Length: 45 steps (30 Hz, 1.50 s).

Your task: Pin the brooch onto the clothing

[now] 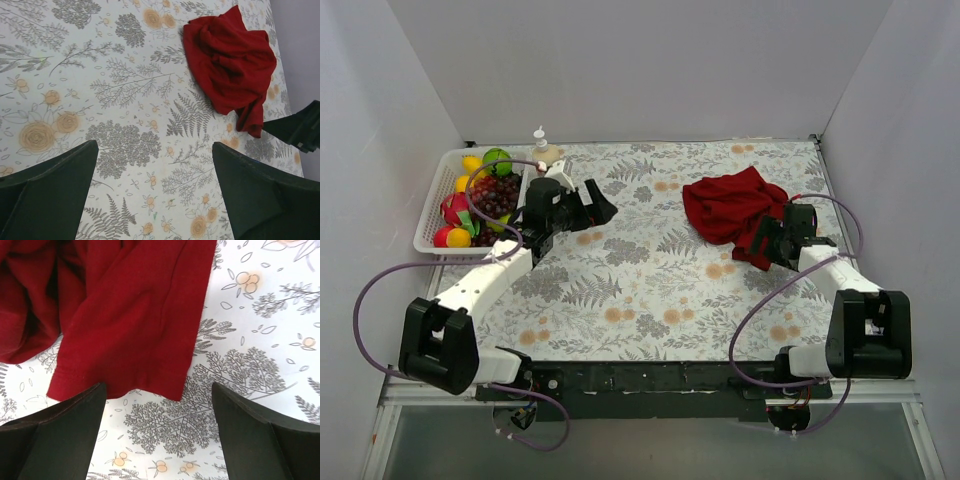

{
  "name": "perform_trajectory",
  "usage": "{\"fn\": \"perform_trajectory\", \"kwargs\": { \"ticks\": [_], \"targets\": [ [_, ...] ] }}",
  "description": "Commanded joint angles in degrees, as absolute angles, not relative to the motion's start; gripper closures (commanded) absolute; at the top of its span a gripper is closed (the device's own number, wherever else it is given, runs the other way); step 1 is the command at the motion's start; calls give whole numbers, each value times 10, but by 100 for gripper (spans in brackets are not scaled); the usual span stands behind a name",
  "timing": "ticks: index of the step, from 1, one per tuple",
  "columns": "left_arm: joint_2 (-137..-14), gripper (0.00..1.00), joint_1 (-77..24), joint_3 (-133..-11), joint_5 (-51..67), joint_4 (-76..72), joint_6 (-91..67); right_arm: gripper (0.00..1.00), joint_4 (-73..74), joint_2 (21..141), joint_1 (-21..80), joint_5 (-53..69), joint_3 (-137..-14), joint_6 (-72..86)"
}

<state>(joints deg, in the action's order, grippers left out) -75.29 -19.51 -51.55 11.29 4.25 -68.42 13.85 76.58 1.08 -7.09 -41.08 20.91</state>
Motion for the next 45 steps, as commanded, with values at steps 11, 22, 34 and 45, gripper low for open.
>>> {"fn": "perform_trajectory", "kwargs": {
  "ticks": [11,22,34,45],
  "targets": [
    [-765,2,-242,-581,98,28,-700,92,117,891,8,-35,-424,201],
    [-755,2,-257,-582,94,30,-700,99,202,698,32,12,-673,159],
    [-760,2,-353,-616,79,3,-696,99,166,654,115,126,-913,221],
    [-780,2,-471,-613,69,-52,-666,99,150,664,148,109,-942,234]
  ]
}}
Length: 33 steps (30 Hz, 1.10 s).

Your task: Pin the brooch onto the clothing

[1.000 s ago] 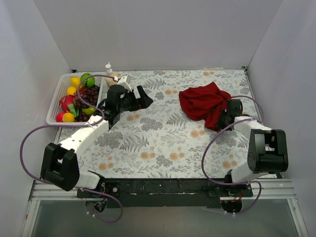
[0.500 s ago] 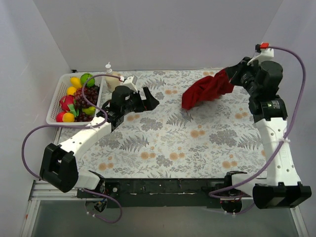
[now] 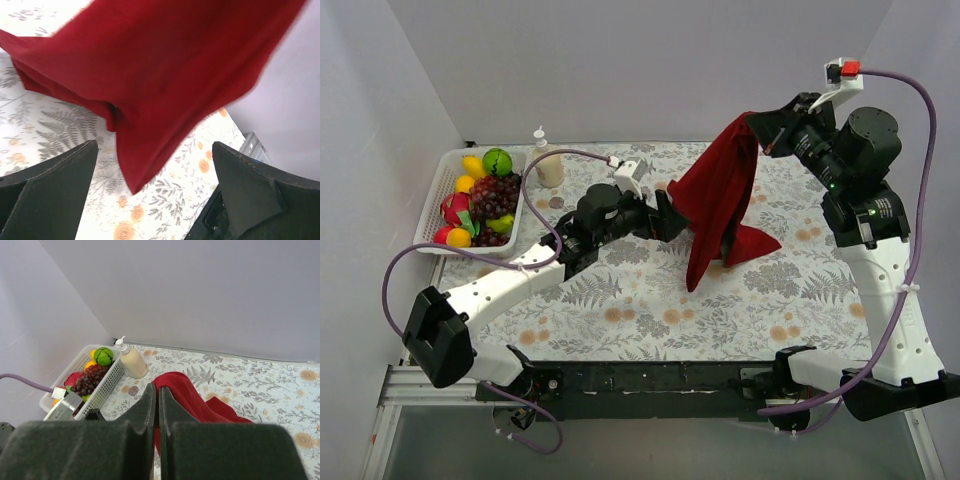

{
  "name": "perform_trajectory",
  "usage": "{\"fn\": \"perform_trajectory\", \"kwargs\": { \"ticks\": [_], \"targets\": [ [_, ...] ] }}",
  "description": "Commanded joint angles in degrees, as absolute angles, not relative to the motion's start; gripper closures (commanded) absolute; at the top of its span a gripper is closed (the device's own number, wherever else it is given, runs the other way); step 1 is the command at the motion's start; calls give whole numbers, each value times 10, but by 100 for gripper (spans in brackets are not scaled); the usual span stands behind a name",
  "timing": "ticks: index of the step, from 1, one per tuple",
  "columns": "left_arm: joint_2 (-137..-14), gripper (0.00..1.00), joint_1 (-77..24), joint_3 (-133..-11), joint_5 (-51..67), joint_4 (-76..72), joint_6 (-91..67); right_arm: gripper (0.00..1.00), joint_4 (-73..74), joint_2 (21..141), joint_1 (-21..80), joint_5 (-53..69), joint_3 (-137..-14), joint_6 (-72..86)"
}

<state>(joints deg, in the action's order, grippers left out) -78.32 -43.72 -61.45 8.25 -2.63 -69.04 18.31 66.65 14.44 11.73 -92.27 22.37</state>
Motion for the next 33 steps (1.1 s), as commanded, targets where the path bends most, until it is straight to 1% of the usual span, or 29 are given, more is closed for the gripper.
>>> {"fn": "perform_trajectory", "kwargs": {
  "ticks": [1,7,11,14,15,20,25,30,33],
  "targets": [
    [-779,2,-476,-597,67,-56,-666,99,150,666,148,109,-942,234],
    [-779,2,-510,-545,72,-79,-686,99,135,678,148,107,-926,243],
    [-807,2,-546,-519,25,-83,-694,99,126,679,147,108,-909,249],
    [-836,2,-555,-510,7,-98,-698,99,125,679,148,105,-907,250],
    [-843,2,-555,-504,-23,-107,-699,99,124,678,148,105,-907,250],
    [-884,2,-555,-493,-67,-123,-672,99,127,674,148,99,-908,243],
    [-896,2,-555,-485,-112,-141,-646,99,126,672,148,98,-899,242],
    [-934,2,-548,-499,-108,-156,-626,99,125,672,148,98,-892,243],
    [-962,5,-534,-506,-89,-171,-625,99,127,672,148,98,-891,241]
  ]
}}
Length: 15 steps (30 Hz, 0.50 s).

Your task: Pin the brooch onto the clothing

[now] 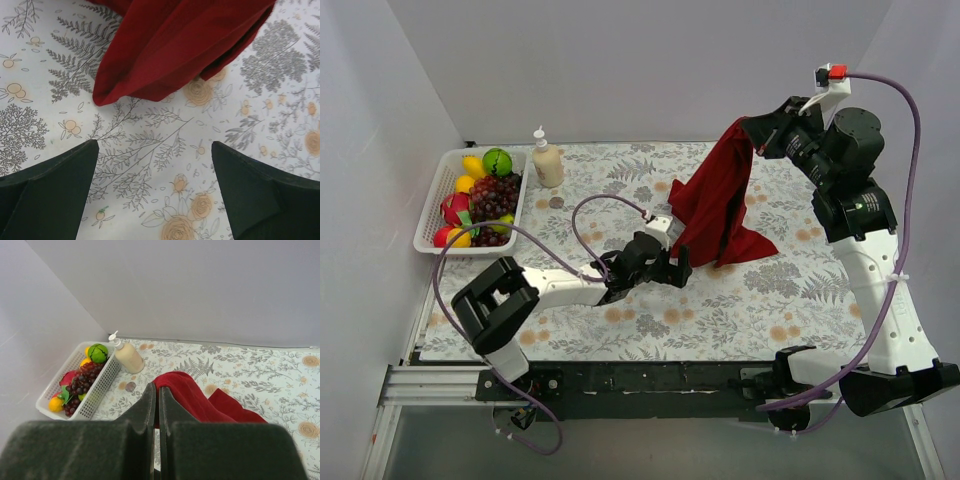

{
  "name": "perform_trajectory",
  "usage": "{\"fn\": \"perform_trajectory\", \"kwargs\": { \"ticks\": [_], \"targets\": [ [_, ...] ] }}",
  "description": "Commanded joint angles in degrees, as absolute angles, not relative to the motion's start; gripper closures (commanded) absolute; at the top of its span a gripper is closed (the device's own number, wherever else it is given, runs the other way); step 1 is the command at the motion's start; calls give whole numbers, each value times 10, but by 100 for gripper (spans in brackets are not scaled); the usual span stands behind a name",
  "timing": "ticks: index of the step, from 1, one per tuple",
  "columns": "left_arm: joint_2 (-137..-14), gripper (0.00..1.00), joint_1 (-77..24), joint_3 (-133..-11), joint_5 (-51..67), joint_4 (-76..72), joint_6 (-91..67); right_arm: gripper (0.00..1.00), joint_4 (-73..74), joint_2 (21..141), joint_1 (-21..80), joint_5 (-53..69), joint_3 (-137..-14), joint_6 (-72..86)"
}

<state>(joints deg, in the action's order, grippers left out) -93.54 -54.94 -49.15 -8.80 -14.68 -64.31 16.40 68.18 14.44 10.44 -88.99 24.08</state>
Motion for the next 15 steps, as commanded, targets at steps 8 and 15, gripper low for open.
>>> {"fn": "perform_trajectory", "kwargs": {
  "ticks": [8,15],
  "targets": [
    [-1026,23,-489,-509,-22,-235,-626,99,132,667,148,90,-892,237],
    [-1079,36,-477,-534,29,-285,-621,99,142,666,148,87,-896,231]
  ]
}}
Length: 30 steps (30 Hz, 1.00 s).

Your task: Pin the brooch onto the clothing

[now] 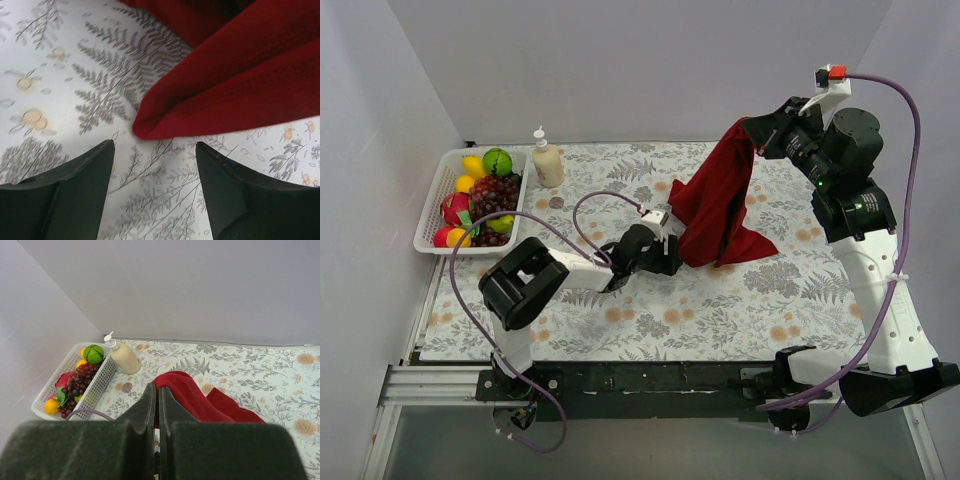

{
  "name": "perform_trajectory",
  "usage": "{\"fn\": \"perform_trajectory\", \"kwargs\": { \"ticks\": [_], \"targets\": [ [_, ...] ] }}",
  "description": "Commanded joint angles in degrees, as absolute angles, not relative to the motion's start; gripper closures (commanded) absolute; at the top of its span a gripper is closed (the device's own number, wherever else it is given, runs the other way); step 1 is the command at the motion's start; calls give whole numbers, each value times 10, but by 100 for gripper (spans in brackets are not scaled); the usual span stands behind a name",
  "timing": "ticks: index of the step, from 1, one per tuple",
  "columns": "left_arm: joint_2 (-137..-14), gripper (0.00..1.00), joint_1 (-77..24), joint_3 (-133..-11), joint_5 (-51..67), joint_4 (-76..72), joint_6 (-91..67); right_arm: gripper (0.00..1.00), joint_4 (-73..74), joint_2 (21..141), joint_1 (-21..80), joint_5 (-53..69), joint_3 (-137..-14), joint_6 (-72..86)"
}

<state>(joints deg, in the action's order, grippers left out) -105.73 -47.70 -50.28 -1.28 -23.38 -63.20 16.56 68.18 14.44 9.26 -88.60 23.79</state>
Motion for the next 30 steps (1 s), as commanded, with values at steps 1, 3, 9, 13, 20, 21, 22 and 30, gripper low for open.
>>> {"fn": "perform_trajectory", "kwargs": {
  "ticks": [1,3,9,13,20,21,22,30],
  "targets": [
    [-1086,37,-476,-546,32,-288,-621,99,142,665,148,86,-896,231],
    [-1106,42,-476,-560,36,-287,-620,99,144,664,147,86,-895,232],
    [-1107,90,-475,-577,30,-273,-619,99,152,664,148,80,-898,224],
    [-1033,100,-463,-591,-12,-219,-593,99,159,671,148,77,-922,216],
    [-898,100,-440,-695,-92,-99,-520,99,164,671,147,93,-968,211],
    [-878,100,-441,-706,-100,-83,-512,99,166,669,148,94,-974,208],
    [-862,100,-440,-731,-111,-76,-502,99,166,665,148,95,-983,207],
    [-719,100,-441,-871,-134,-1,-425,99,159,620,147,93,-1025,198]
  ]
}}
